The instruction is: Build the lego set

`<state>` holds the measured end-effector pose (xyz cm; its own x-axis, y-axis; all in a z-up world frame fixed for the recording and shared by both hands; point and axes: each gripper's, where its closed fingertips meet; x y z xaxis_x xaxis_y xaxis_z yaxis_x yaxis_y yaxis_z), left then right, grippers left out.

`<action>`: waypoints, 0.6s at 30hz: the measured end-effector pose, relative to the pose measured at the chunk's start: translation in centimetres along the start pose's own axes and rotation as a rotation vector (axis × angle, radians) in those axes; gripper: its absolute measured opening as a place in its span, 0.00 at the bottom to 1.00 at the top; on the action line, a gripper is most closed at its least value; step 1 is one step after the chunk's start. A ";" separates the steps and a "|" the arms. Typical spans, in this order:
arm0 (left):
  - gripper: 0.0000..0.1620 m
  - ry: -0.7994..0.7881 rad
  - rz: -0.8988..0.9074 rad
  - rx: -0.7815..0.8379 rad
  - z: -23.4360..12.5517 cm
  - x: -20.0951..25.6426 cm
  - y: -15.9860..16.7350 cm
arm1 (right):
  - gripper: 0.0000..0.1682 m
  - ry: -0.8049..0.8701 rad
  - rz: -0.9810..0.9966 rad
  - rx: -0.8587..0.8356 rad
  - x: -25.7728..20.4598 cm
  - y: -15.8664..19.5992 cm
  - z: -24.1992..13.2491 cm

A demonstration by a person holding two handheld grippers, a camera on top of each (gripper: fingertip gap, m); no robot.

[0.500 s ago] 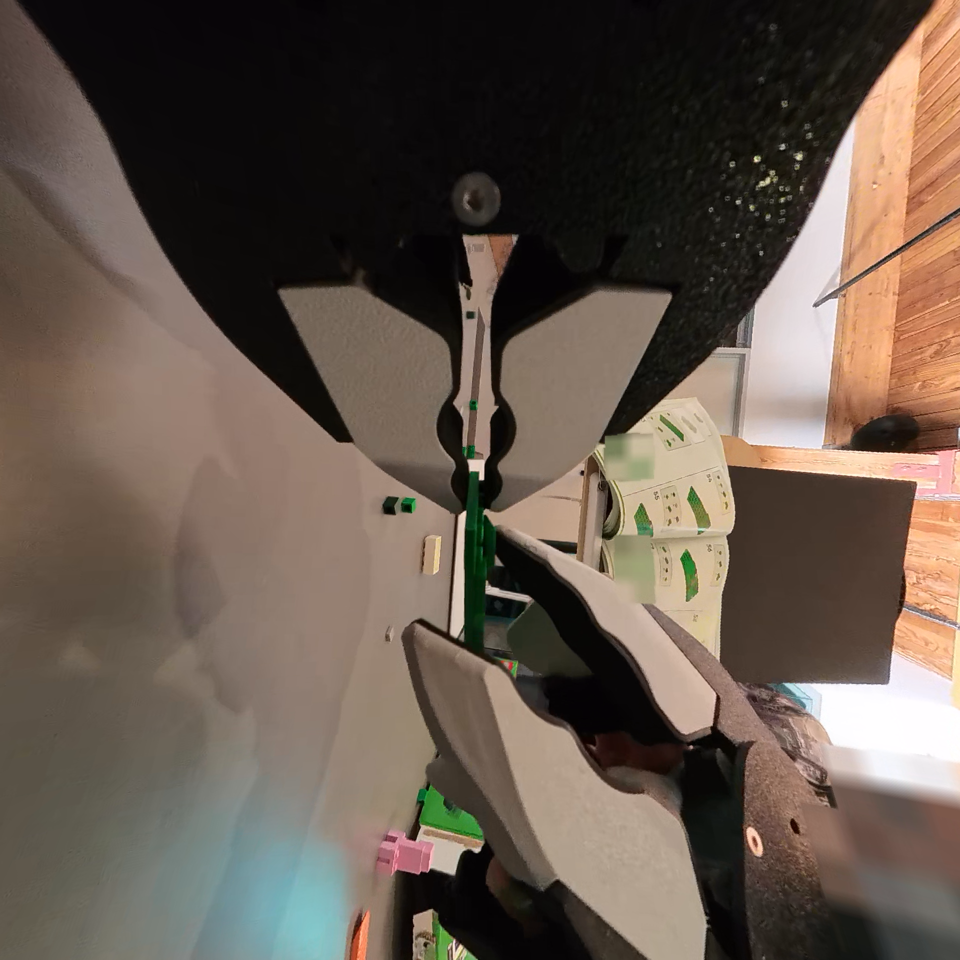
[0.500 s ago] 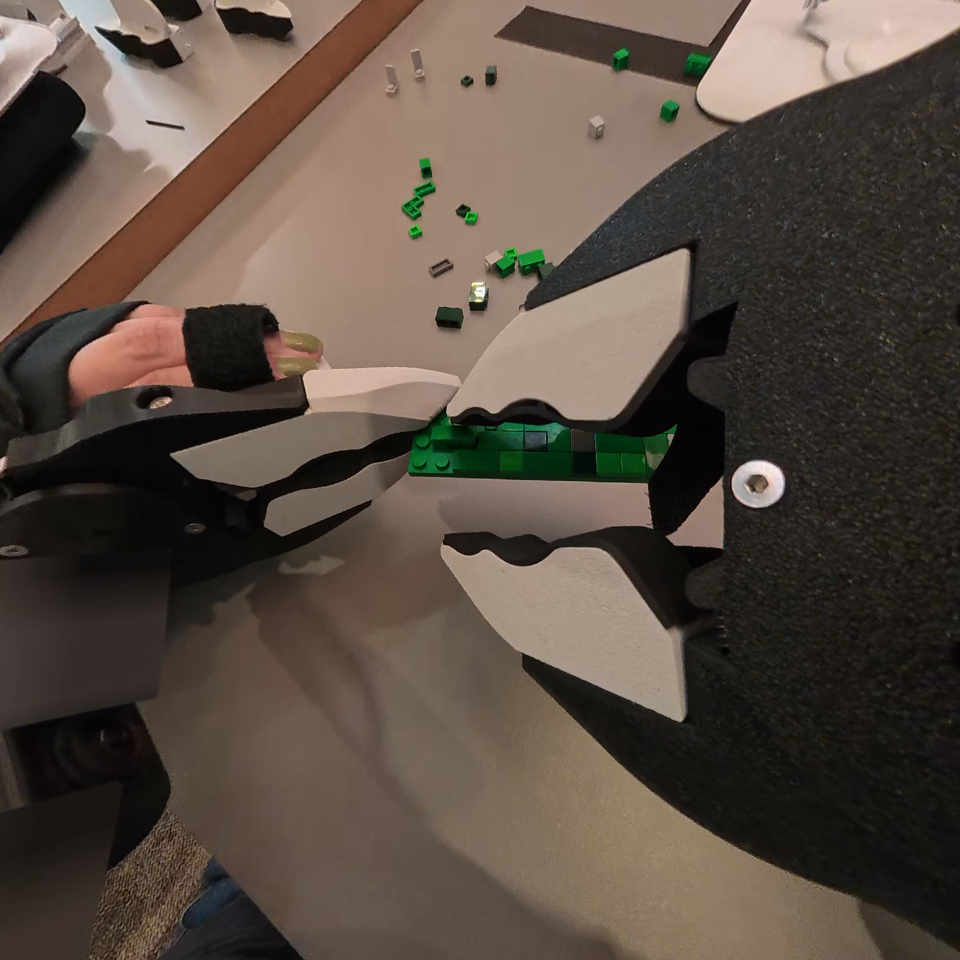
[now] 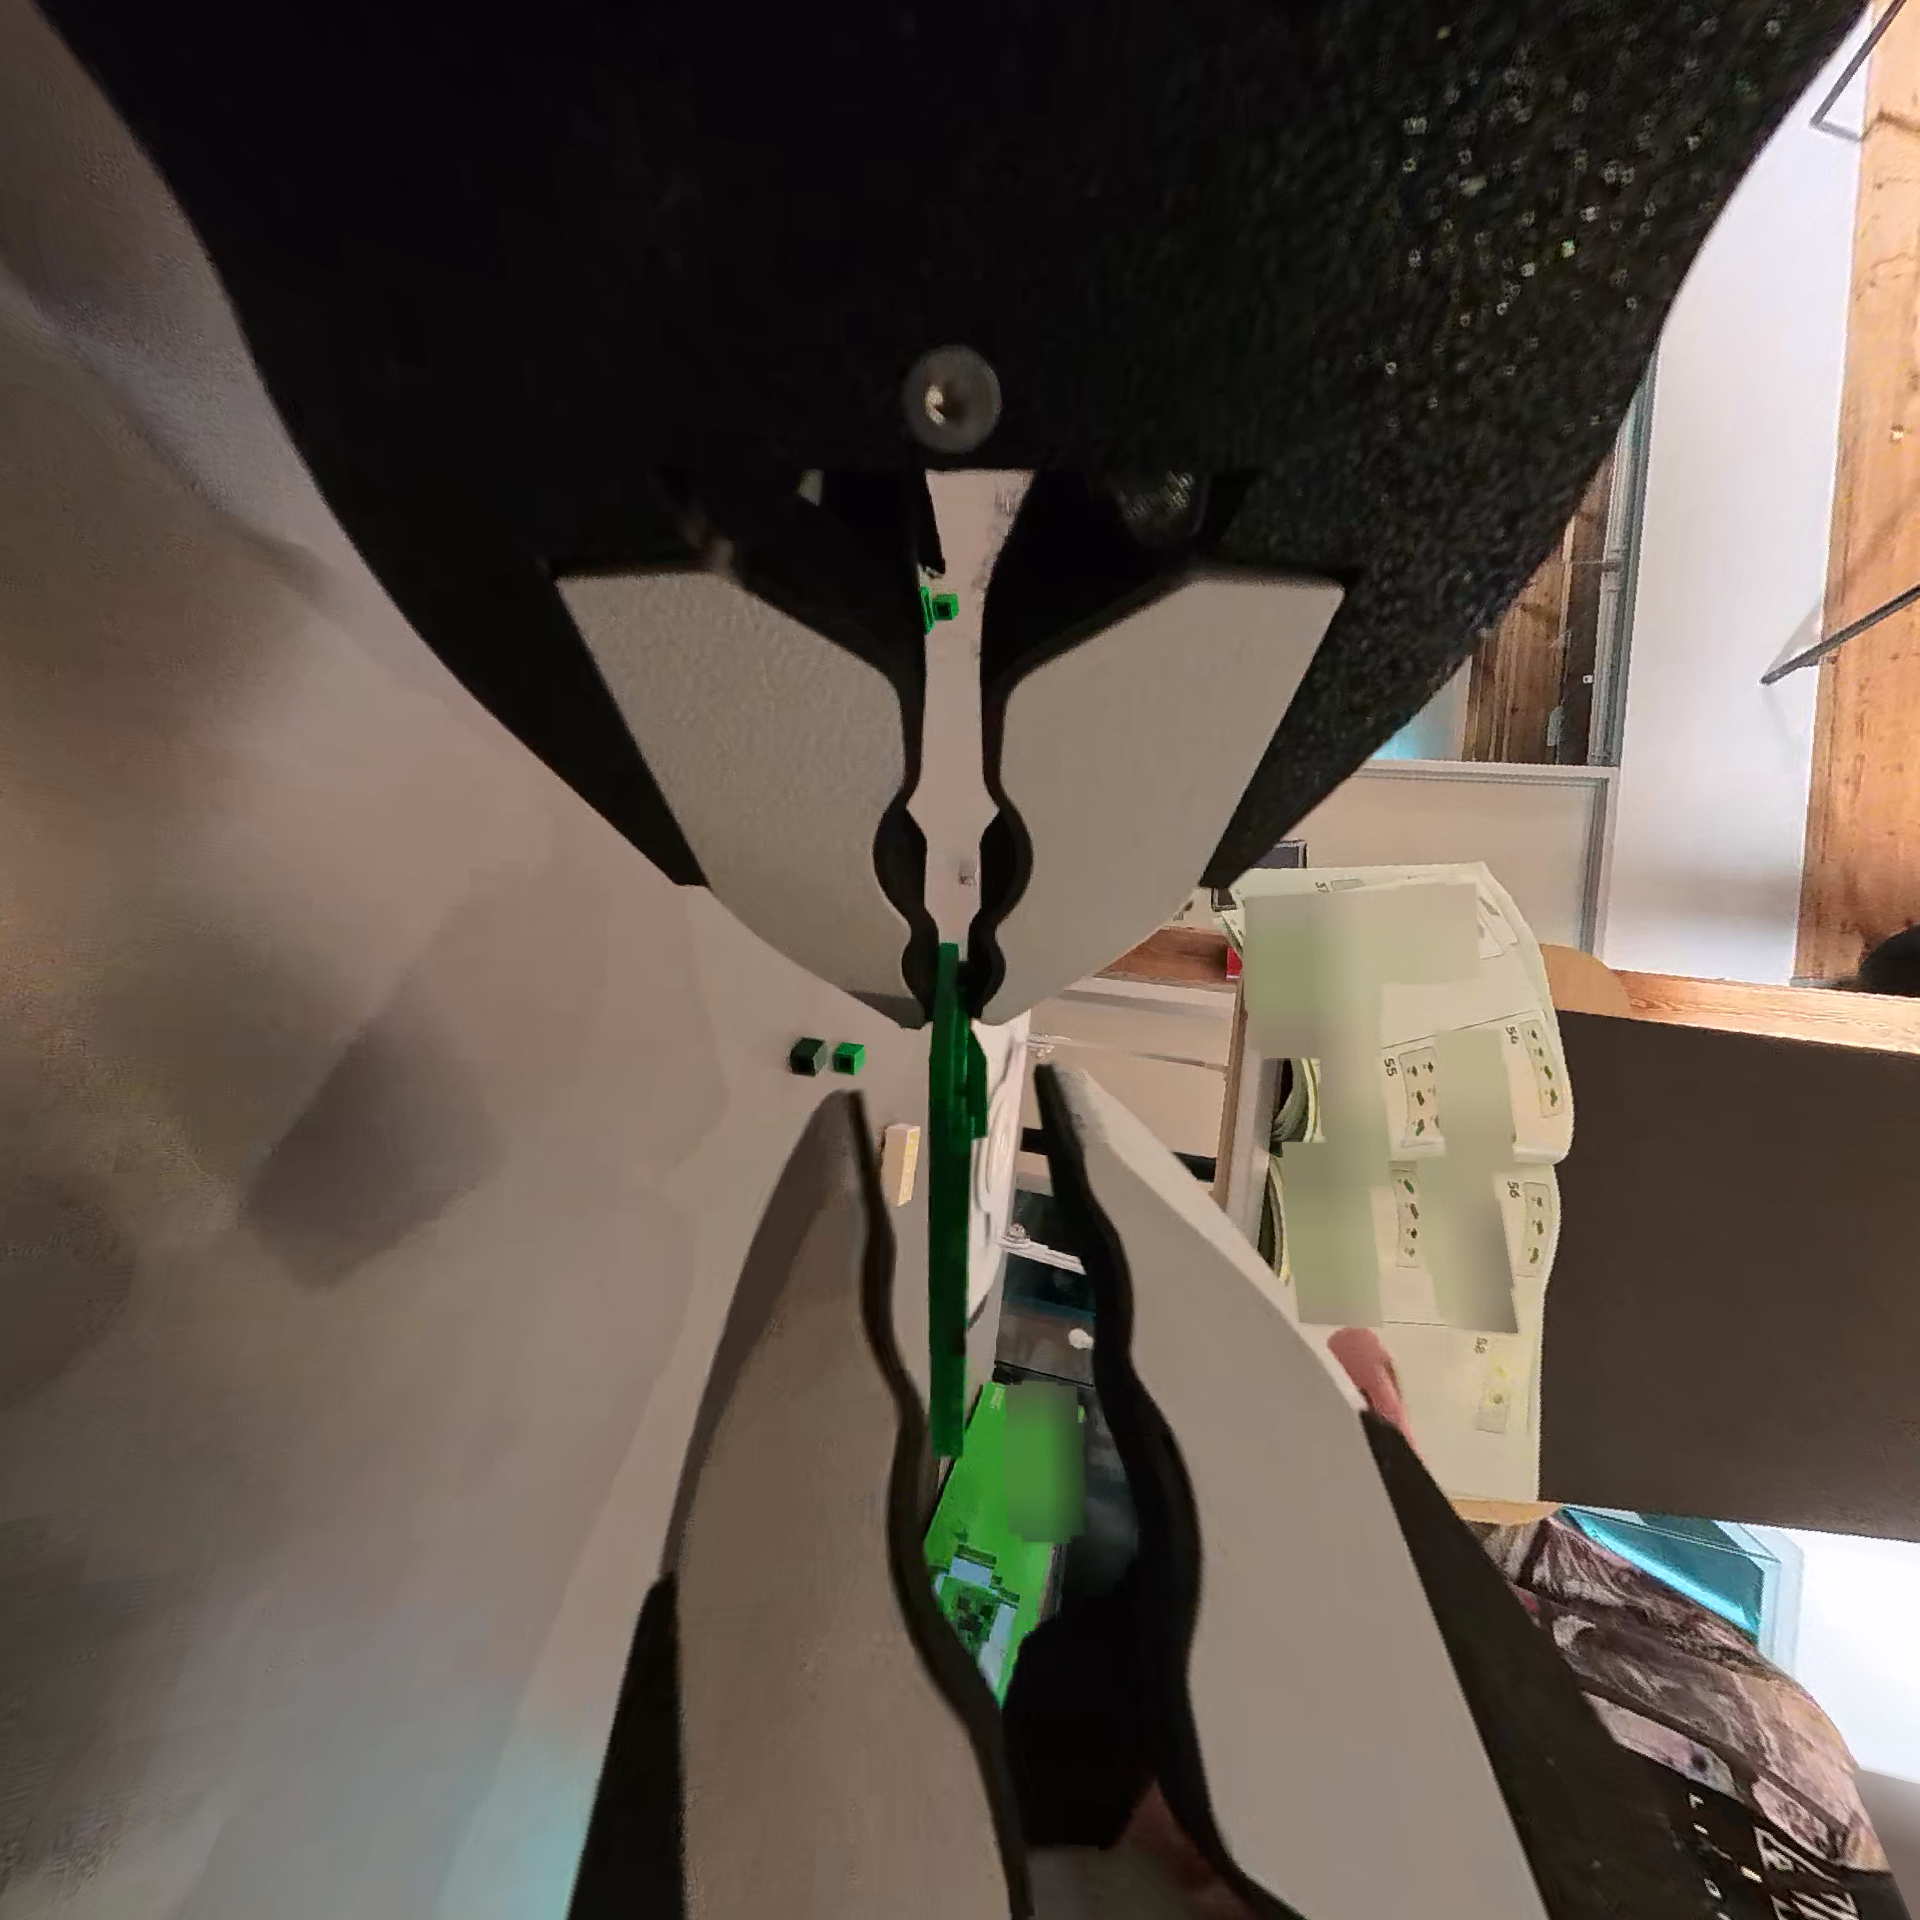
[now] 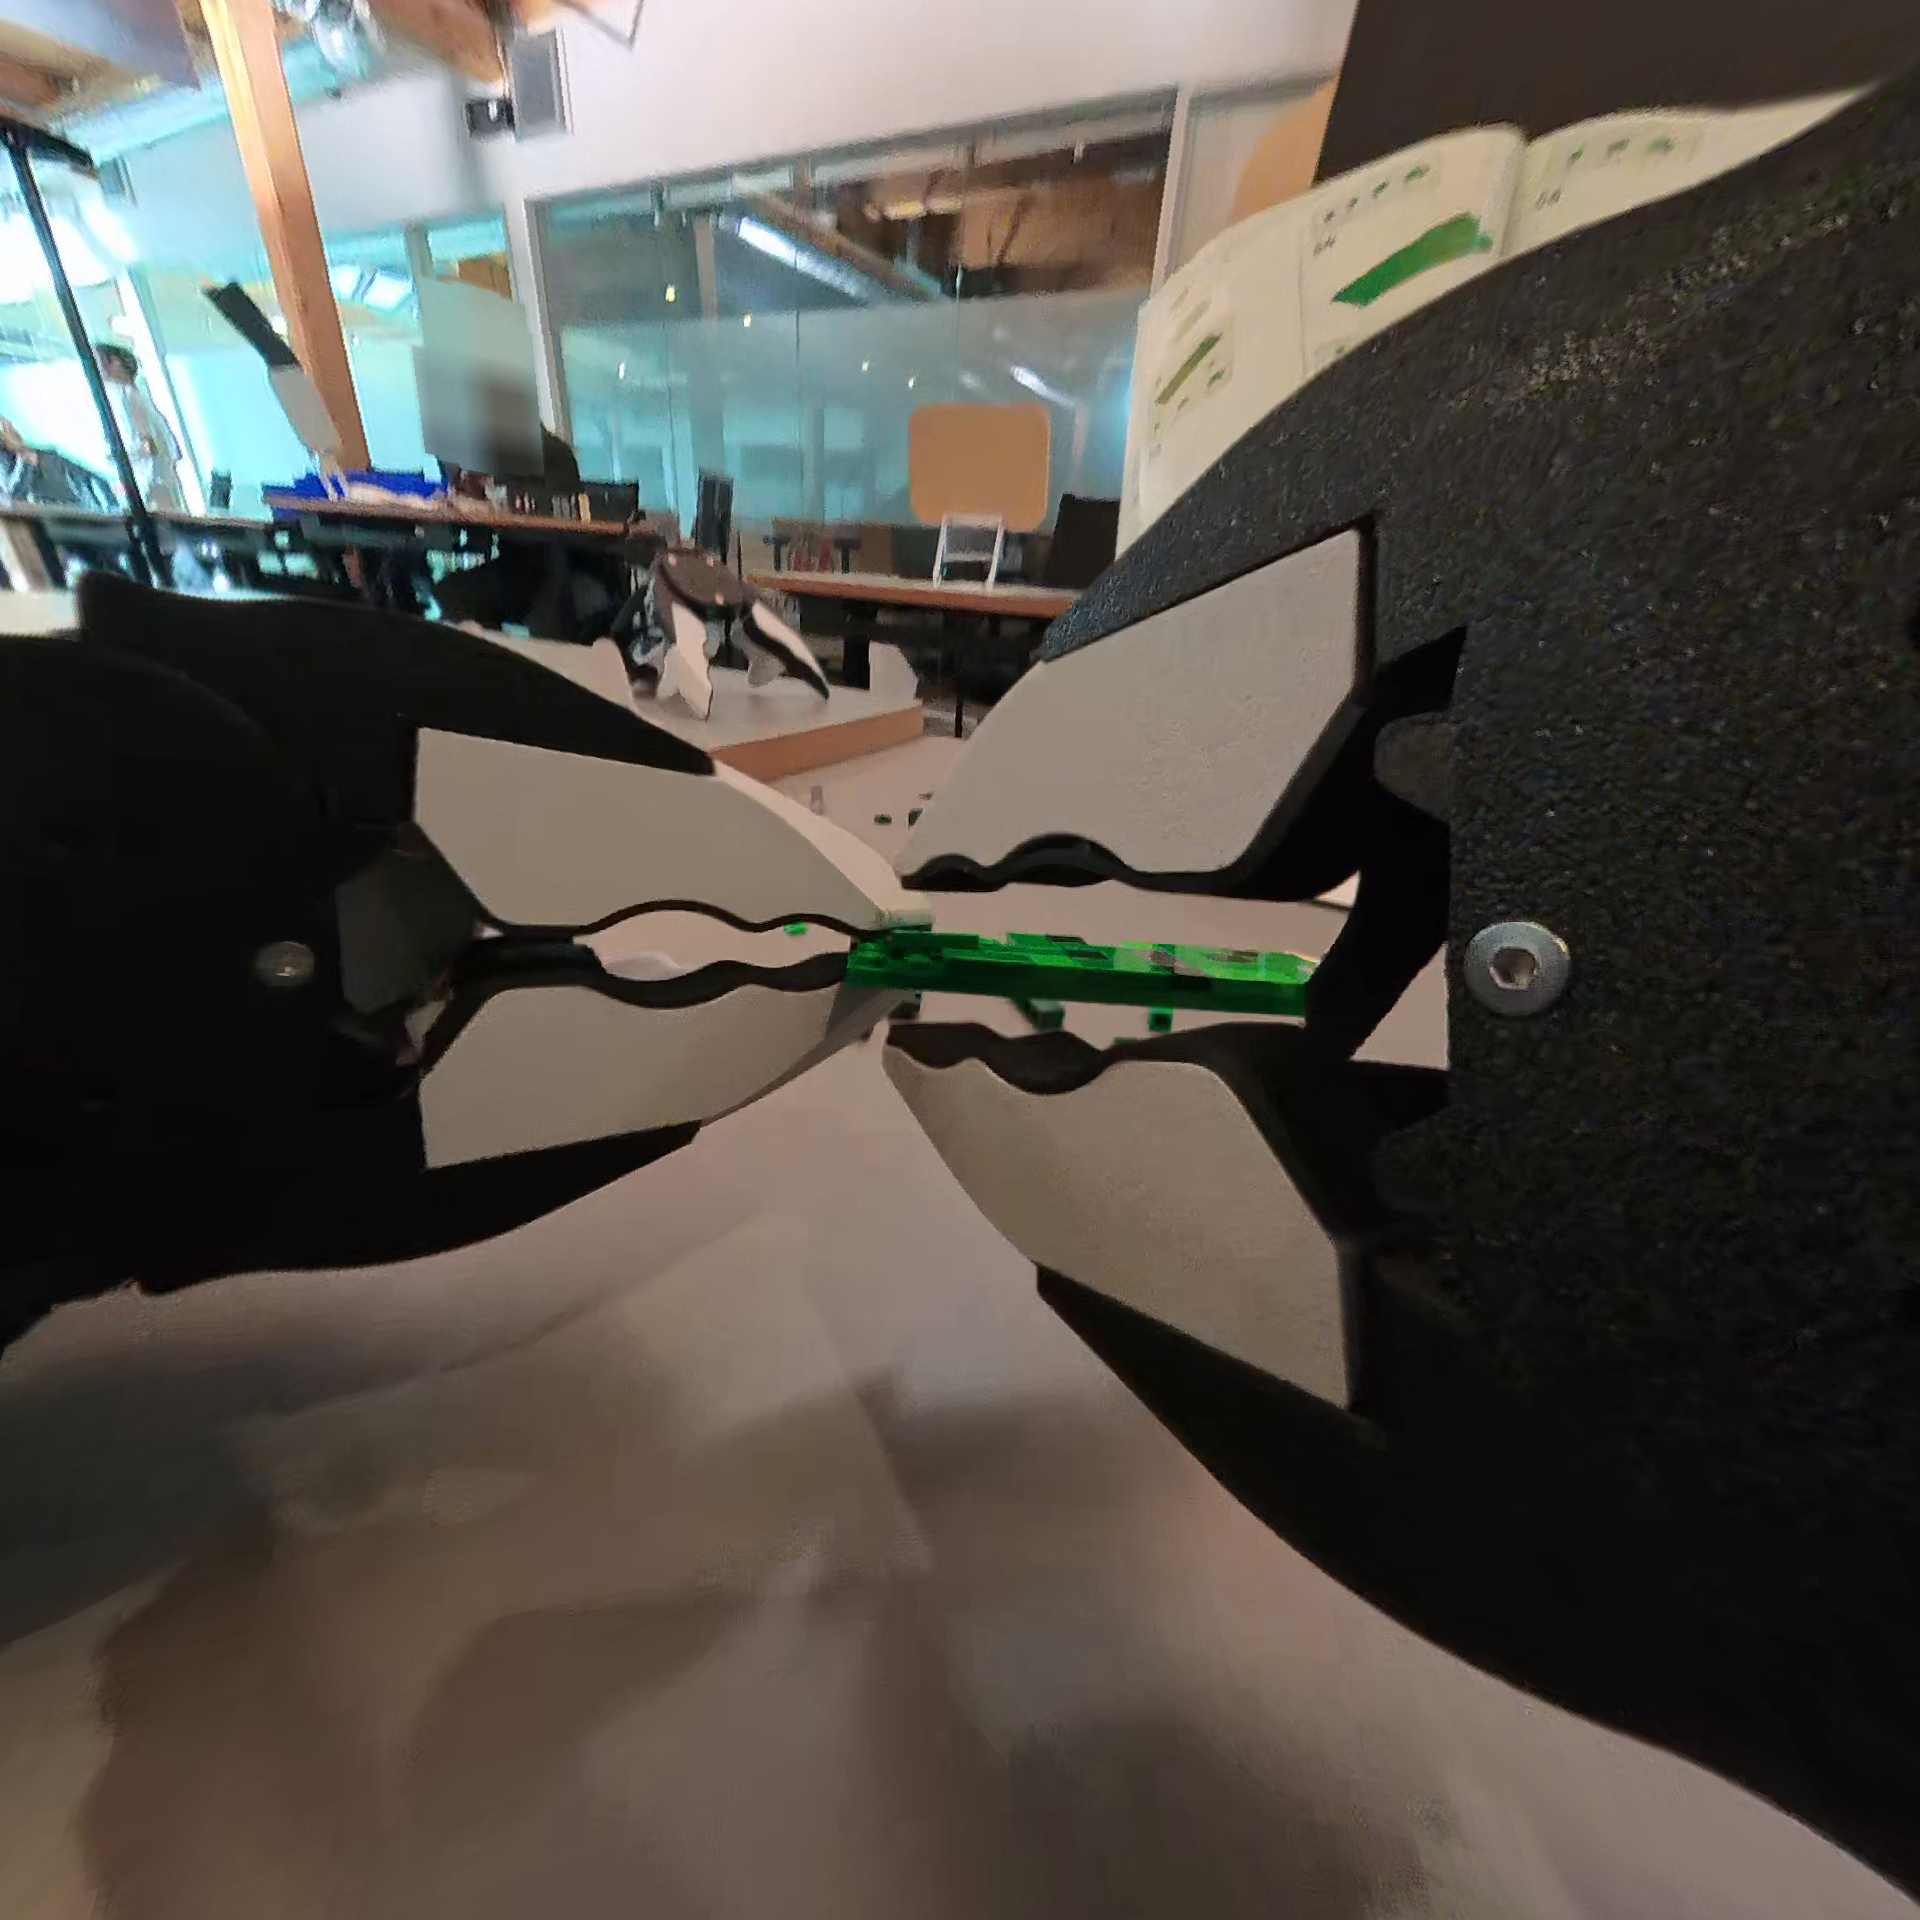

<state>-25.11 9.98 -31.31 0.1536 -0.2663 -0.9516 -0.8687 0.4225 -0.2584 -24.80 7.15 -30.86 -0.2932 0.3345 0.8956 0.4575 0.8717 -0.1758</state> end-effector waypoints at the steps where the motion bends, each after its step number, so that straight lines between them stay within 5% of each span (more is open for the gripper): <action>1: 0.03 0.001 -0.001 -0.002 0.0 0.0 0.0 | 0.12 0.017 -0.015 -0.011 0.1 0.0 0.1; 13: 0.03 -0.019 -0.056 -0.005 -0.4 -0.8 0.1 | 0.04 0.159 -0.078 -0.052 1.1 0.0 0.4; 18: 0.03 0.015 -0.023 -0.009 -0.3 0.1 -0.1 | 0.04 0.097 -0.120 -0.019 0.2 0.1 0.3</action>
Point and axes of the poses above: each gripper's, where its closed fingertips meet, z out along the fingers, y out of its underside, x = y × z across the jaws, and after that the axes turned 1 degree about -z, right-handed
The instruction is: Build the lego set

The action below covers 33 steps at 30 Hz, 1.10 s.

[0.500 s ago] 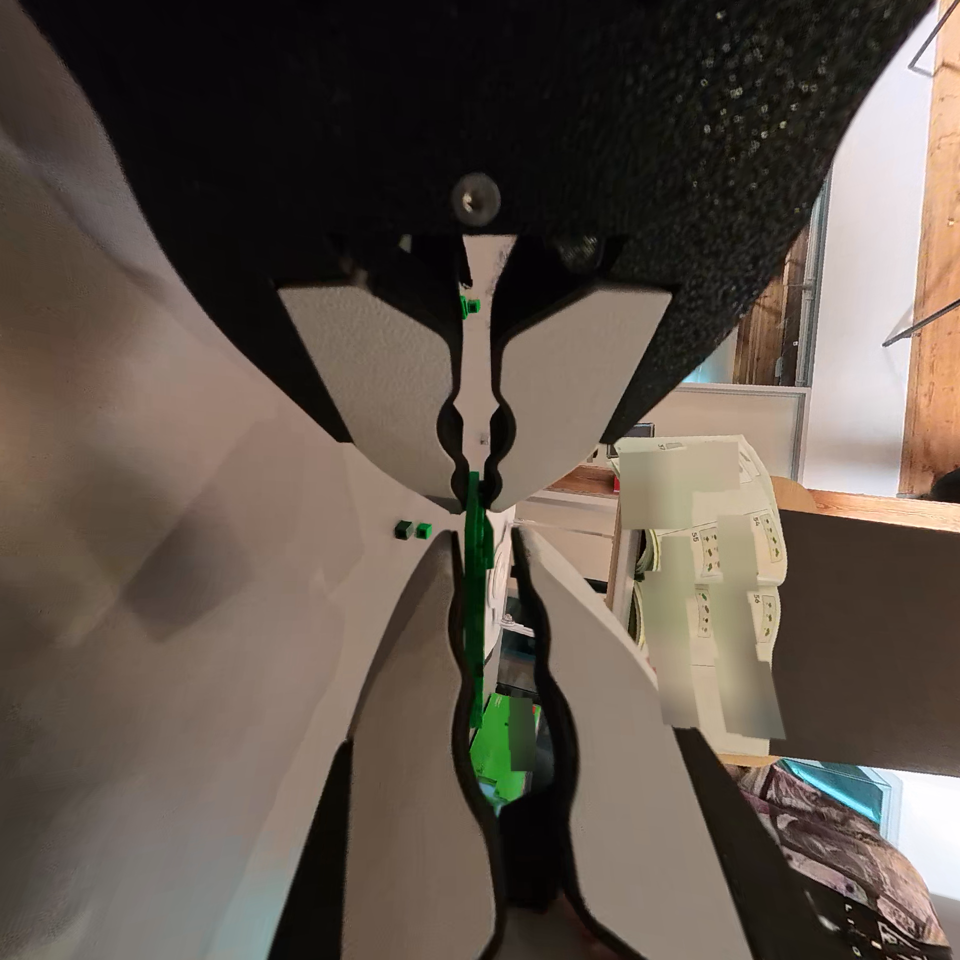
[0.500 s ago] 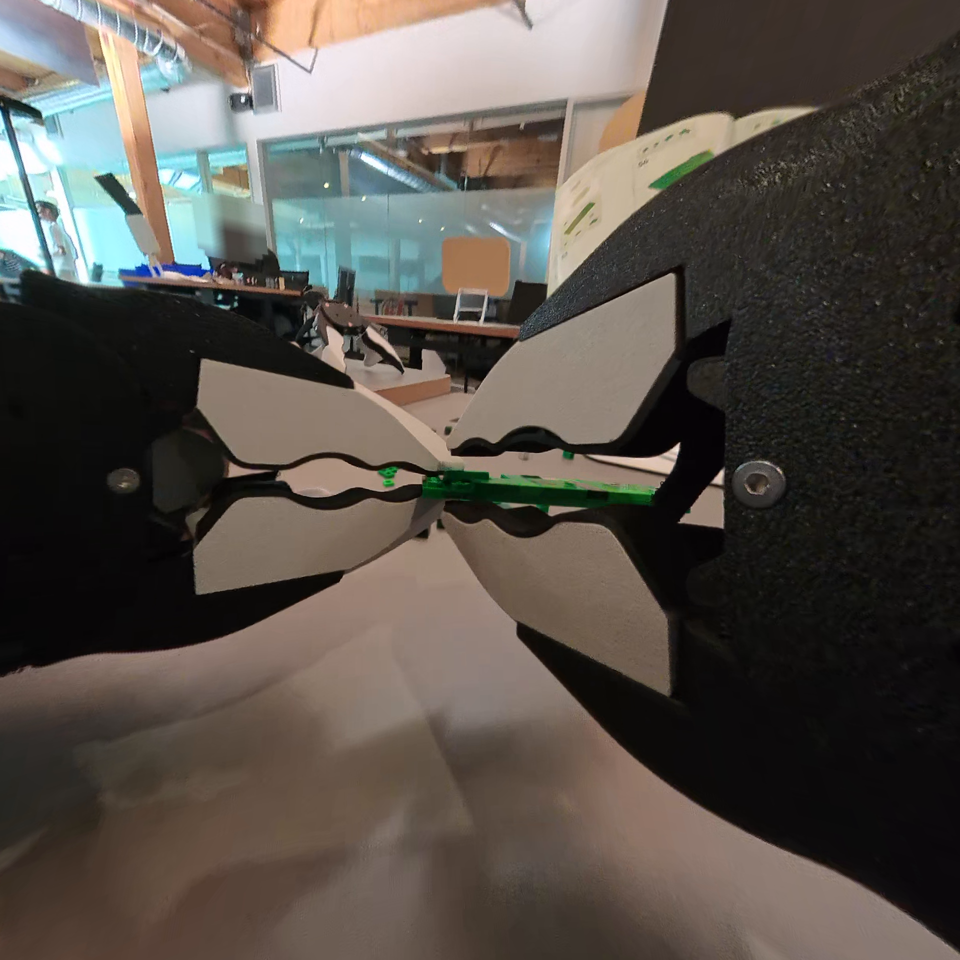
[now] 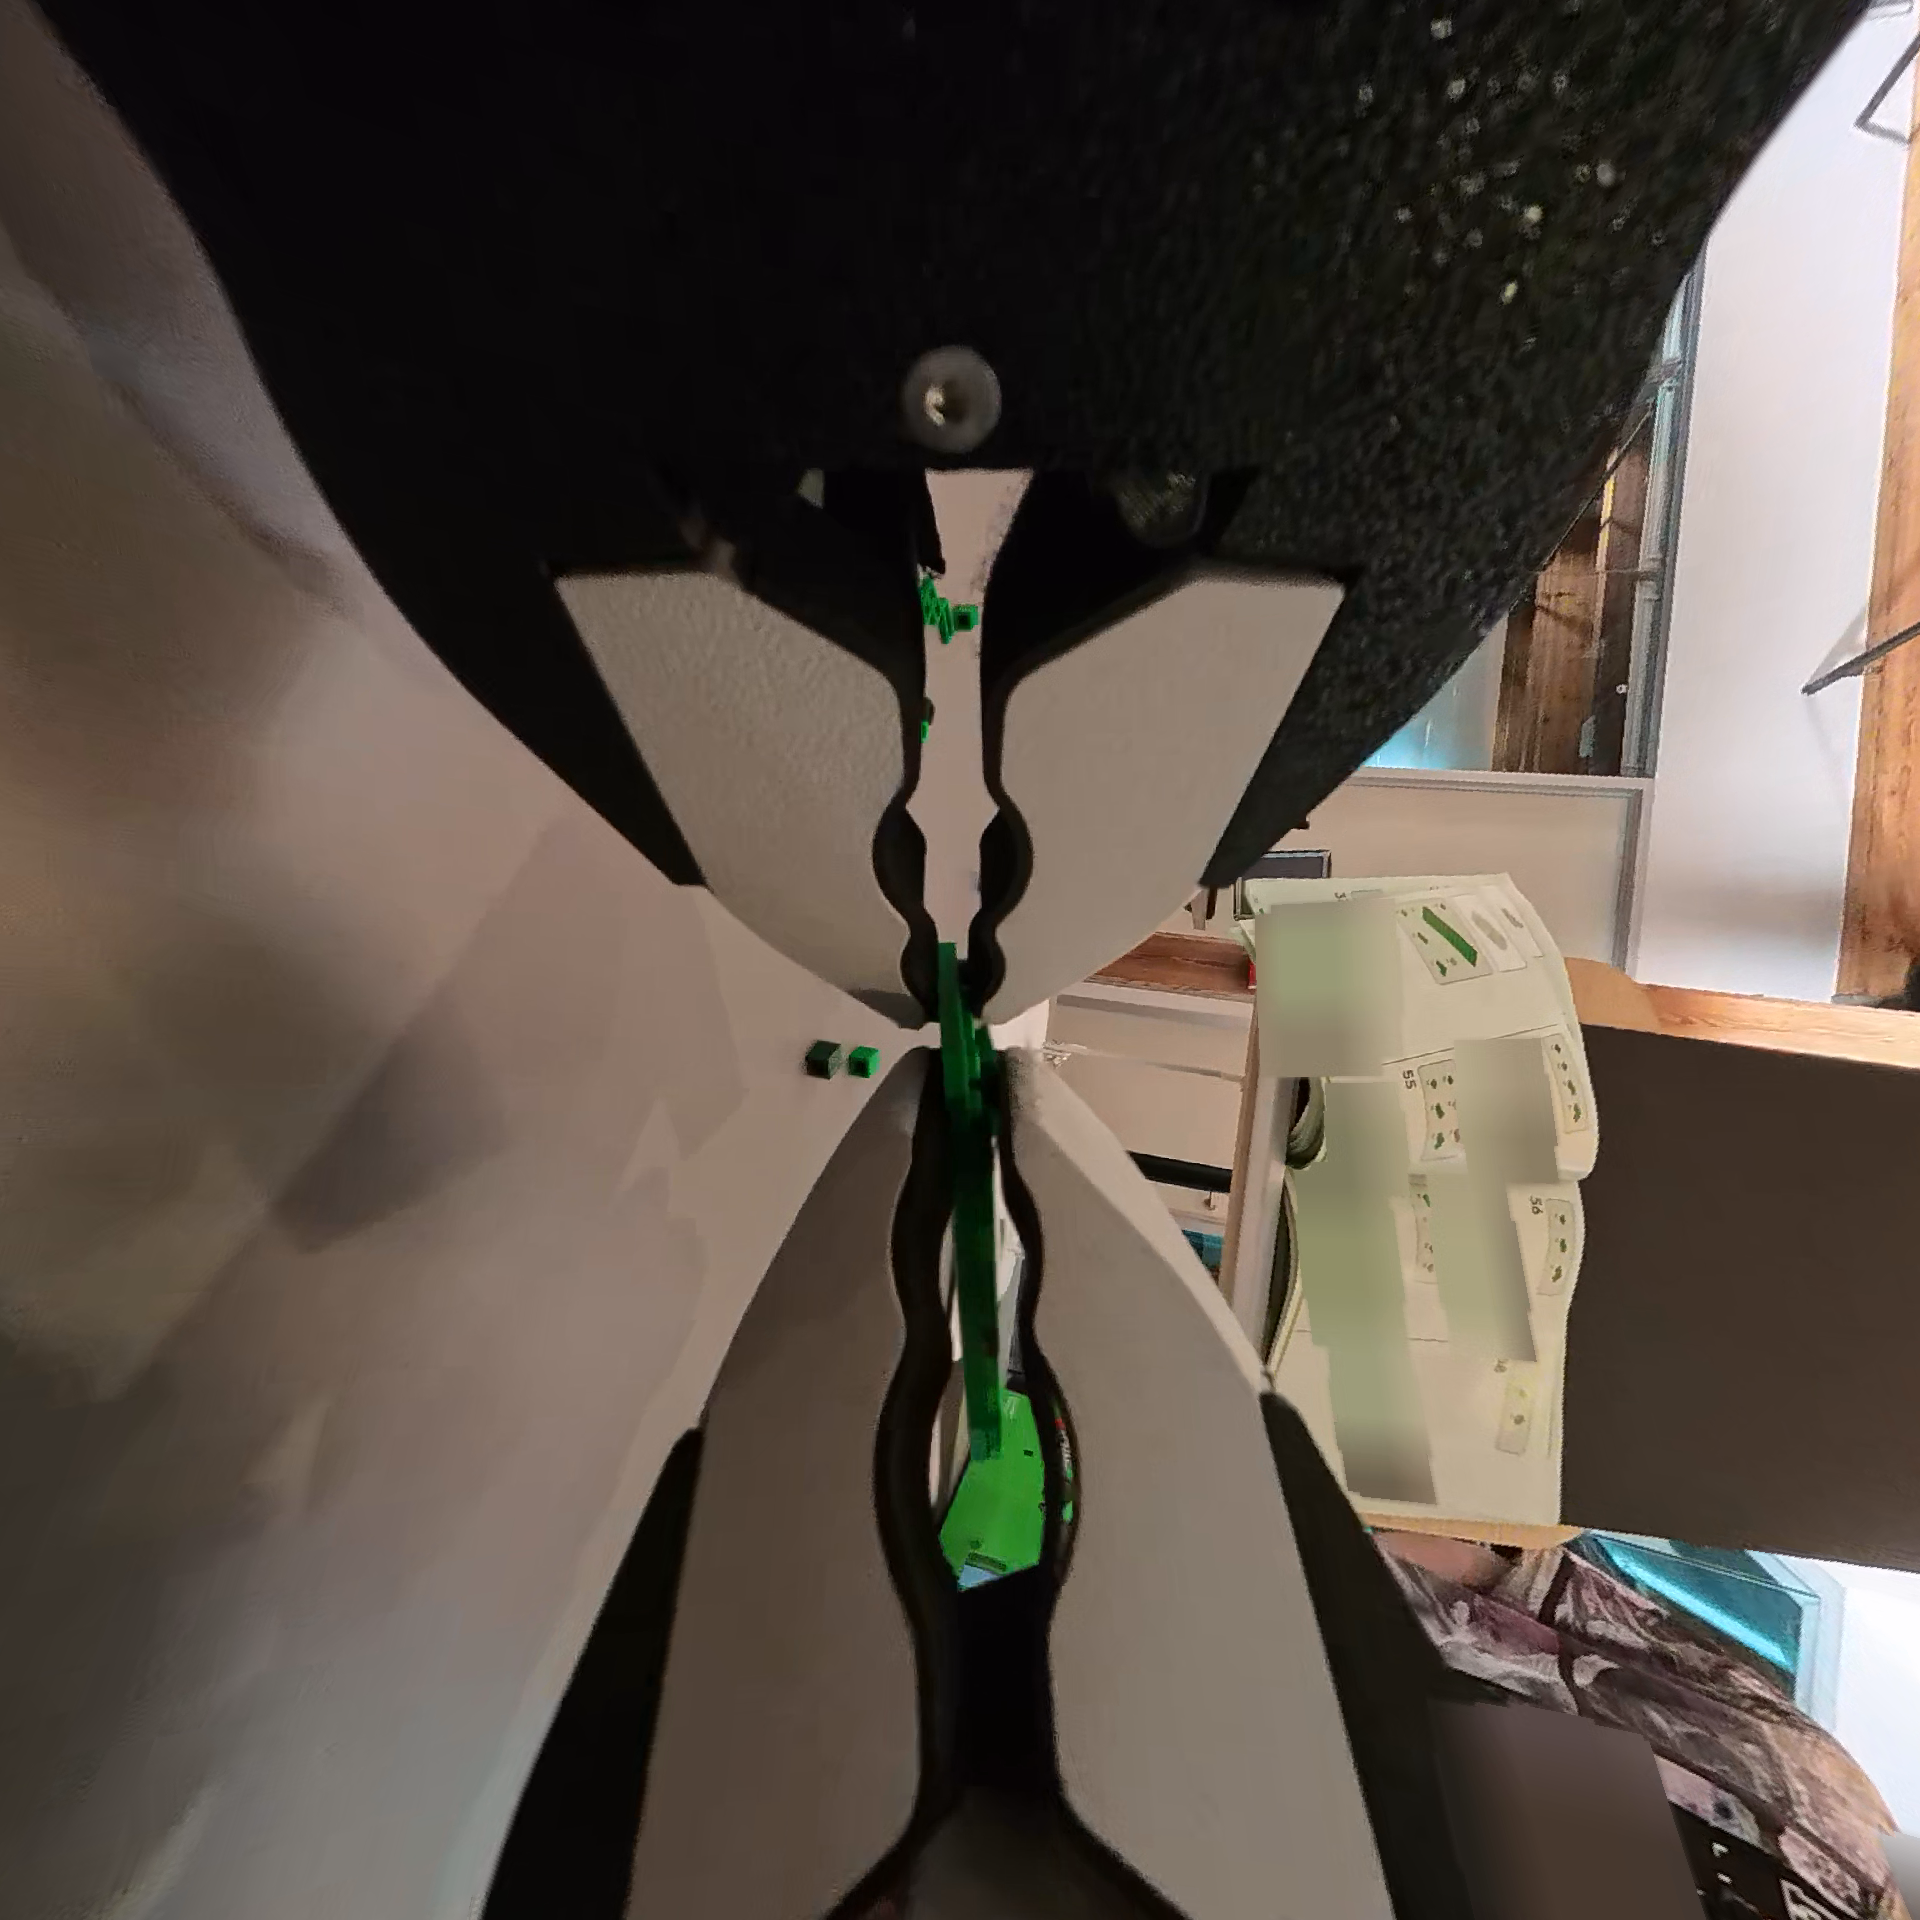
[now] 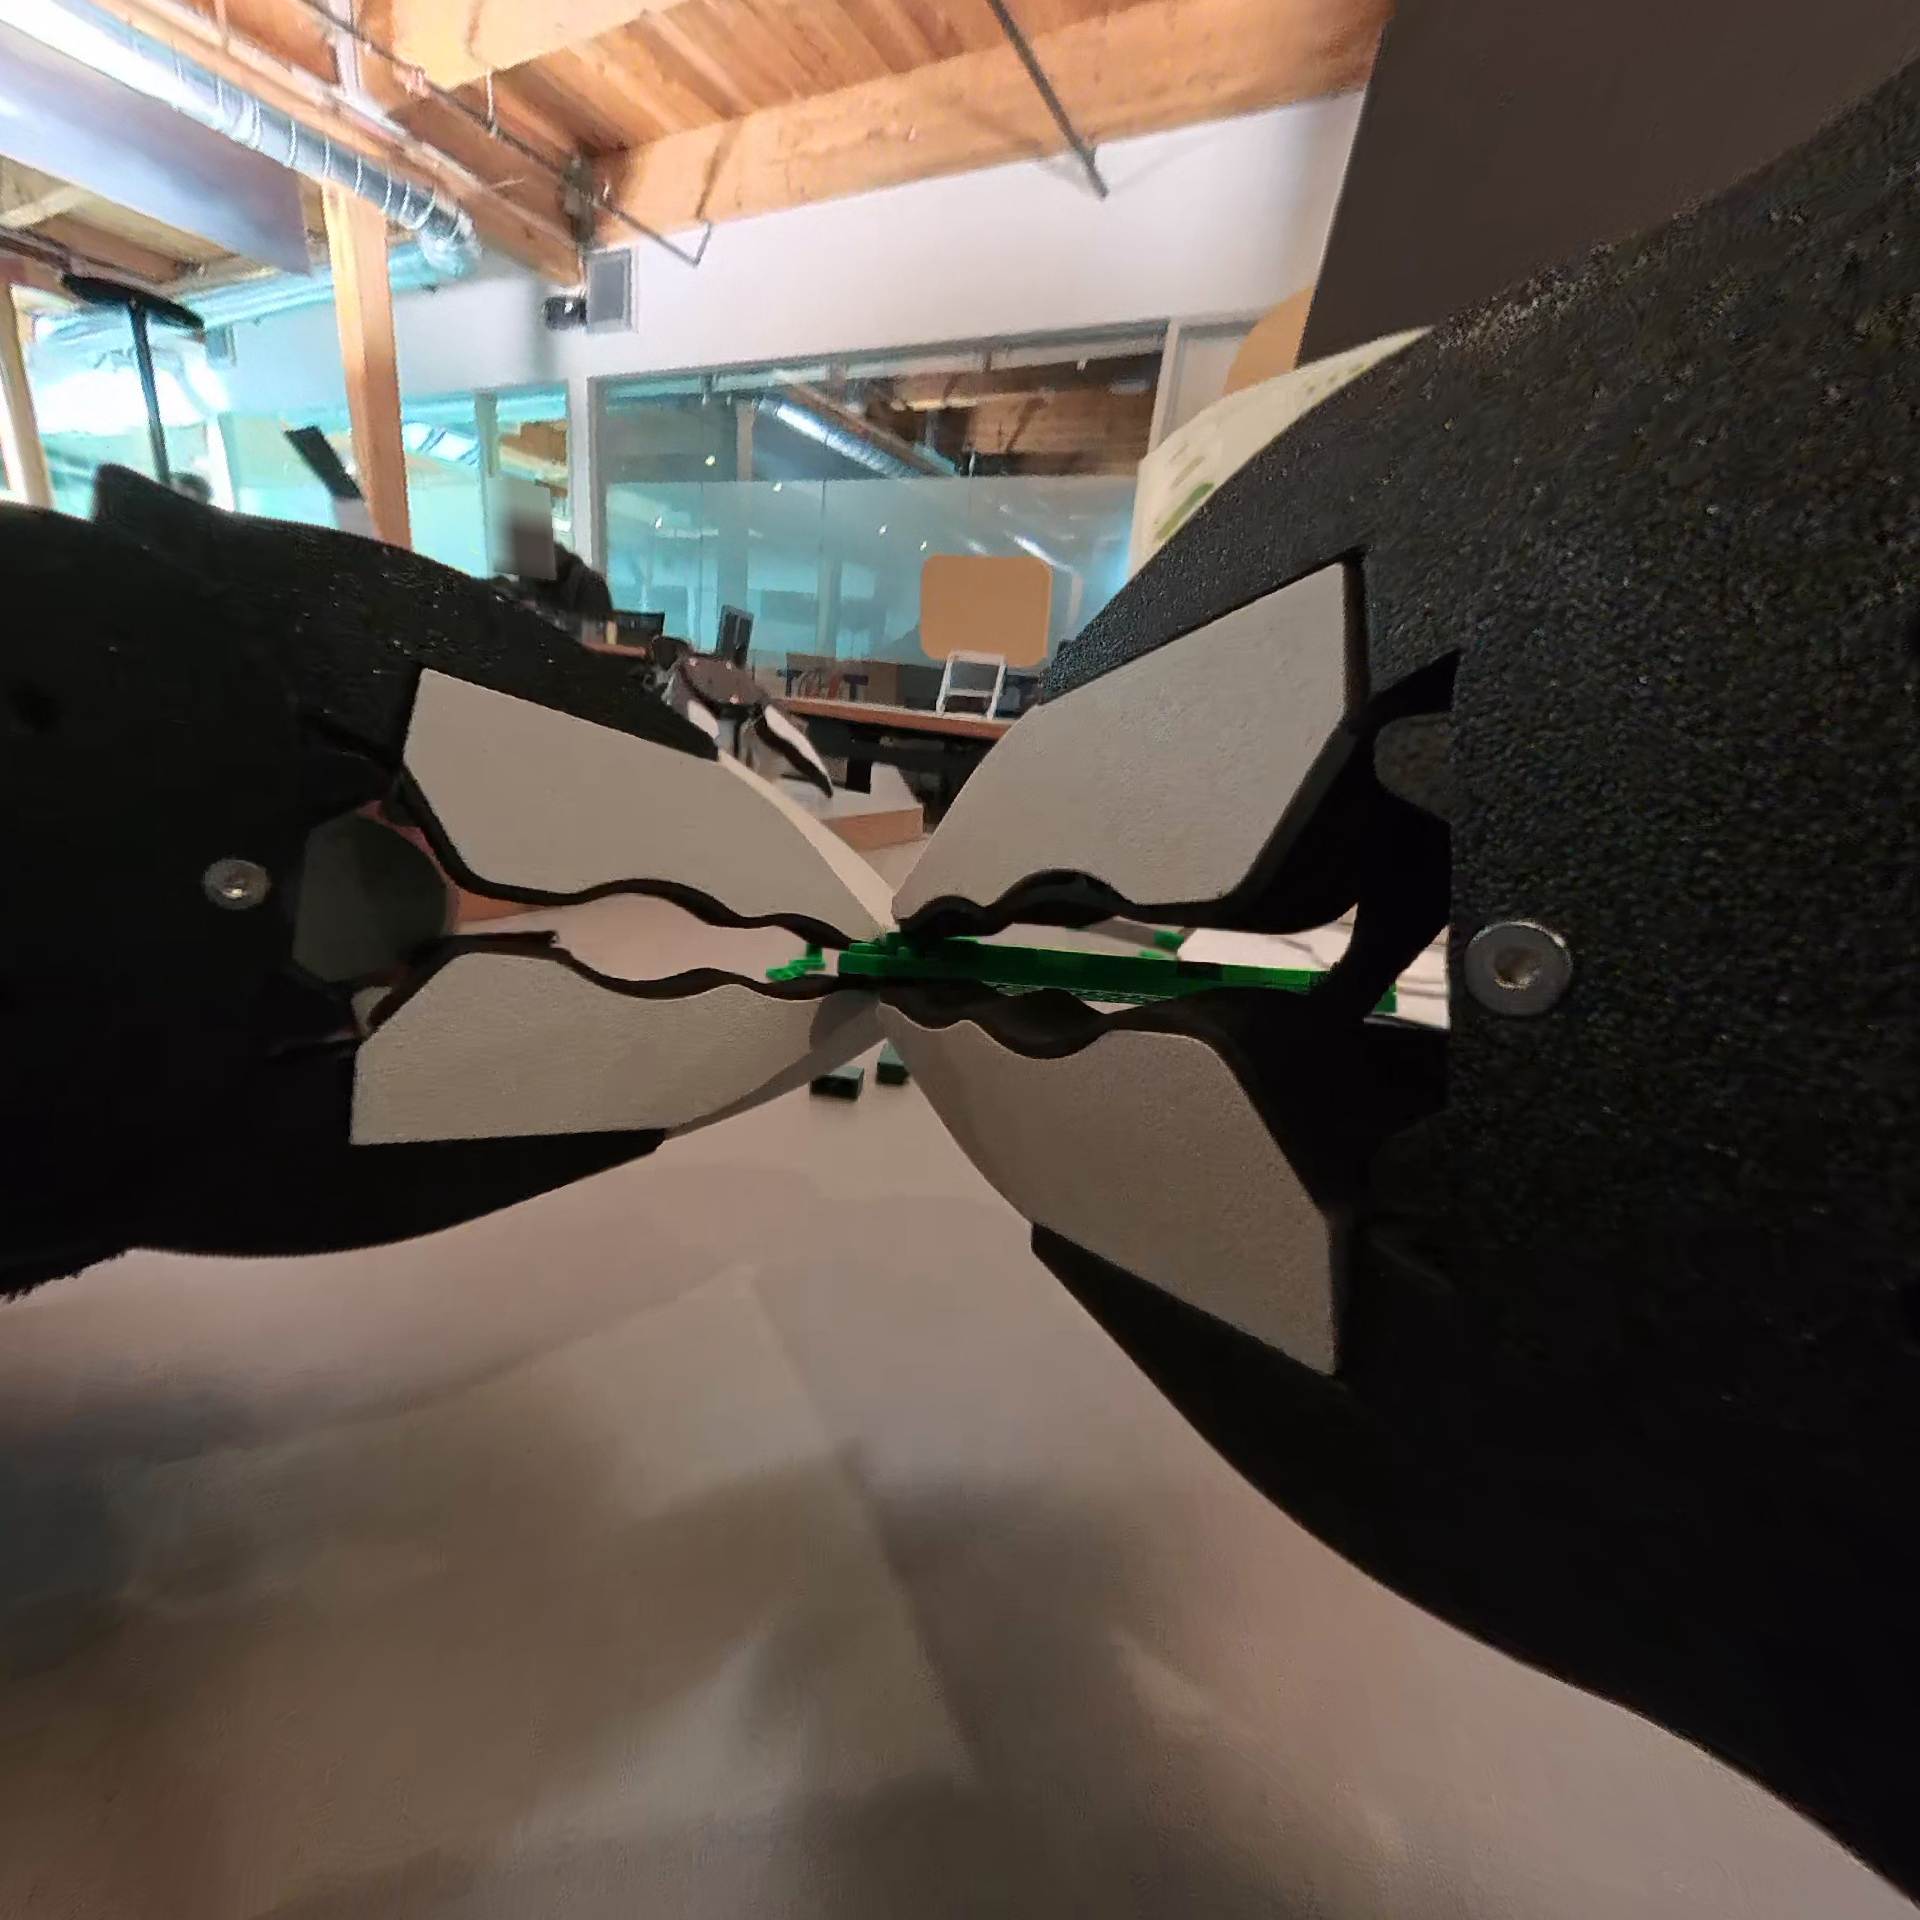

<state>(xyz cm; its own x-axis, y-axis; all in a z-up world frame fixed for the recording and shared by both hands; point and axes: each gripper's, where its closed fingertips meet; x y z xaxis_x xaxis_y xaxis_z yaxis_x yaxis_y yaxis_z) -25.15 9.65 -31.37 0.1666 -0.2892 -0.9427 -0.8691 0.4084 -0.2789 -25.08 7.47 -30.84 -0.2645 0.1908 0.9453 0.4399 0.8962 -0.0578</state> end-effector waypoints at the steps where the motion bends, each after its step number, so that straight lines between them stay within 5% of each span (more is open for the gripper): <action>1: 0.03 0.001 0.000 0.000 0.1 0.1 -0.1 | 0.04 -0.014 0.000 0.004 -0.1 0.1 0.0; 10: 0.03 0.033 -0.061 -0.071 0.9 0.6 0.3 | 0.04 -0.086 -0.124 -0.063 -0.7 0.9 0.2; 20: 0.03 0.015 -0.099 -0.042 0.8 0.3 -0.1 | 0.06 -0.219 0.281 0.083 -0.4 0.5 -0.2; 33: 0.03 -0.022 -0.053 -0.035 0.5 -0.3 -0.3 | 0.11 -0.188 0.386 0.145 0.4 0.1 -0.9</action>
Point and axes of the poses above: each gripper's, where its closed fingertips meet, z out along the fingers, y out of its underside, x = y × z across the jaws, and after that the axes turned 1 degree about -z, right-handed
